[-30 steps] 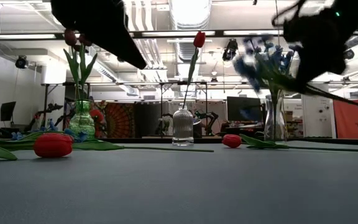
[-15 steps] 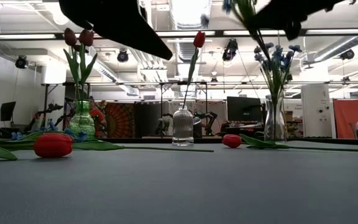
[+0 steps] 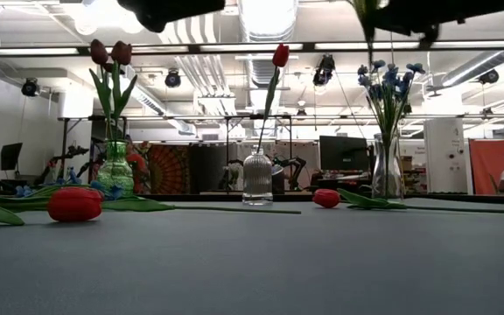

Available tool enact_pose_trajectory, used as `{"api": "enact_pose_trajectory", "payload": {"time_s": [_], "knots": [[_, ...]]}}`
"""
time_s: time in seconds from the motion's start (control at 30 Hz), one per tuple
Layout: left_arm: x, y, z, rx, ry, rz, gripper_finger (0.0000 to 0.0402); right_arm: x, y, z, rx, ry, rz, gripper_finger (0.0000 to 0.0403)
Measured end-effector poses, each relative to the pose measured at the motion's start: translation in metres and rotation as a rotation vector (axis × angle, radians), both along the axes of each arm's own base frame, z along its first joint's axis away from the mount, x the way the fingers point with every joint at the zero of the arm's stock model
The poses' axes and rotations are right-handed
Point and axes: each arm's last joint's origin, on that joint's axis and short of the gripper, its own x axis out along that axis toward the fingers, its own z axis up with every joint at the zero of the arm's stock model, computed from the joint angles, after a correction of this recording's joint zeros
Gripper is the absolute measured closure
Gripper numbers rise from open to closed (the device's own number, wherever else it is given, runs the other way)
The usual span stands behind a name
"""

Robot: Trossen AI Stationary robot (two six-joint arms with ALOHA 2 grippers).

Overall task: Sort flowers into vase by color
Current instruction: Put the right blue flowers into the right transparent vase

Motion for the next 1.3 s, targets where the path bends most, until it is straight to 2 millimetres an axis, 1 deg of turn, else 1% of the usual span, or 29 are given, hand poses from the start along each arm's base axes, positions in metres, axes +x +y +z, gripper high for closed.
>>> {"api": "enact_pose_trajectory", "payload": {"time_s": [0.07,0.1,0.17,0.3,0.57,0.77,1.0,1.13,1.3], "knots": [[-0.007,0.007,0.002,-0.005,-0.054,0.009,0.0203,-0.006,-0.008,0.0,0.021,-0.011,-0.148,0.0385],[-0.01,0.01,0.004,-0.014,-0.083,0.016,0.0203,-0.008,-0.01,-0.001,0.024,-0.007,-0.181,0.0385],[-0.016,0.016,0.007,-0.028,-0.117,0.027,0.0203,-0.009,-0.015,-0.001,0.027,-0.024,-0.187,0.0385],[-0.02,0.02,0.007,-0.029,-0.118,0.038,0.0203,-0.008,-0.023,-0.003,0.025,-0.012,-0.231,0.0385],[-0.017,0.02,0.004,-0.022,-0.109,0.041,0.0203,-0.003,-0.046,-0.013,0.033,0.052,-0.369,0.0385],[-0.016,0.02,0.003,-0.024,-0.11,0.042,0.0203,-0.002,-0.054,-0.014,0.039,0.049,-0.391,0.0385],[-0.016,0.02,0.003,-0.025,-0.109,0.044,0.0203,0.0,-0.056,-0.017,0.041,0.065,-0.398,0.0383],[-0.016,0.02,0.003,-0.025,-0.109,0.044,0.0203,0.002,-0.057,-0.021,0.063,0.059,-0.393,0.037],[-0.016,0.02,0.003,-0.025,-0.109,0.044,0.0203,0.006,-0.058,-0.025,0.076,0.071,-0.393,0.034]]}}
